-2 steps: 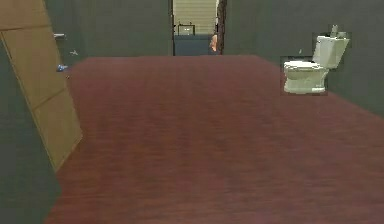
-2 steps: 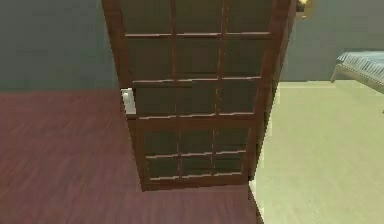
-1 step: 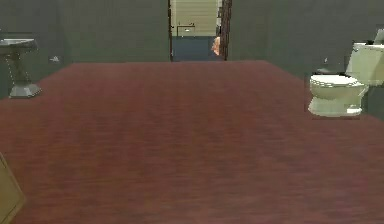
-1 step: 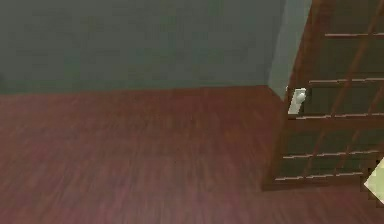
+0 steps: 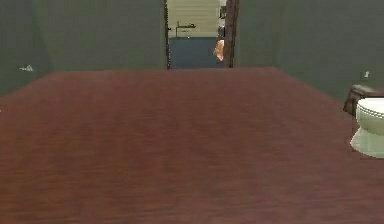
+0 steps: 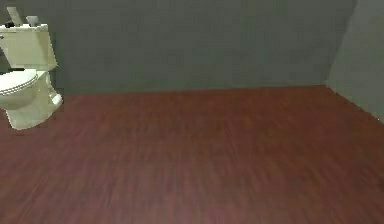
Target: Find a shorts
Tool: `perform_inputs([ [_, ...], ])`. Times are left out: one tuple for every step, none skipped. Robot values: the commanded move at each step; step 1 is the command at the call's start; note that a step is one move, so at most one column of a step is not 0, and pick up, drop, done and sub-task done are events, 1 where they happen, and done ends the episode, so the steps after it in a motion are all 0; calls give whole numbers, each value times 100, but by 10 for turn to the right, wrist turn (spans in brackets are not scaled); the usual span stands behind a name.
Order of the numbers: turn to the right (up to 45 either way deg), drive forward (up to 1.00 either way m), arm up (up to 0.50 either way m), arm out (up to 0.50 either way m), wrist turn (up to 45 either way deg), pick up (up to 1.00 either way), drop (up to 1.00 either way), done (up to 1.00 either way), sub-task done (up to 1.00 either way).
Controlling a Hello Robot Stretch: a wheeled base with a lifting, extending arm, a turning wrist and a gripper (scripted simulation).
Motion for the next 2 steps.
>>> perform_inputs([
  [0, 100, 0, 0, 0, 0, 0, 0, 0],
  [0, 100, 0, 0, 0, 0, 0, 0, 0],
])
